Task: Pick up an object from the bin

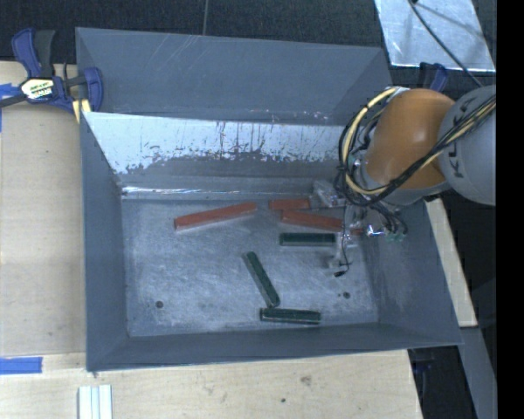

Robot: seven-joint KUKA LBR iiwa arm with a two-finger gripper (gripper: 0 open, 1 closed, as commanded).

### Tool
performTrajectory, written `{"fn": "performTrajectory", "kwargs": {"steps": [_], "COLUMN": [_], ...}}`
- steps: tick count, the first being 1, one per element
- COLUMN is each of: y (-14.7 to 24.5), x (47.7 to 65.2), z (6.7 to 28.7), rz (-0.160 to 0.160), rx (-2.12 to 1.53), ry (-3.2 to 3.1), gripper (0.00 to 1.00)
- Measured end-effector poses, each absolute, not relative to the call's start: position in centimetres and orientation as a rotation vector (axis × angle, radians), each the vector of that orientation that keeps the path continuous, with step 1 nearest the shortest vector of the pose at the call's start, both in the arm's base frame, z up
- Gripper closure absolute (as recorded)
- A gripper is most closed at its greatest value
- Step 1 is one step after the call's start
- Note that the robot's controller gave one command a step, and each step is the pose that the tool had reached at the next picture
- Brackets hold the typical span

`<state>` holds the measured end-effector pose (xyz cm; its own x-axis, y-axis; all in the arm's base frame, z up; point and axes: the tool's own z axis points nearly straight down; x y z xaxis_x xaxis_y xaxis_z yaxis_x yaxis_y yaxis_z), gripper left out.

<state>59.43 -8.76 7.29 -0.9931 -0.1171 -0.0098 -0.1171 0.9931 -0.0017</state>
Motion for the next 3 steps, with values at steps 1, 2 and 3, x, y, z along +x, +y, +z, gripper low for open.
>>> {"fn": "performTrajectory", "kwargs": {"steps": [1,2,3], "y": [-9.2,-9.1,-9.9], "x": [62.4,62.6,62.2], "z": [7.1,7.5,23.2], "rz": [-0.002,-0.001,-0.006], "rx": [-0.257,-0.256,-0.825], "ry": [3.126,3.117,3.021], "gripper": [0.00,1.00,1.00]}}
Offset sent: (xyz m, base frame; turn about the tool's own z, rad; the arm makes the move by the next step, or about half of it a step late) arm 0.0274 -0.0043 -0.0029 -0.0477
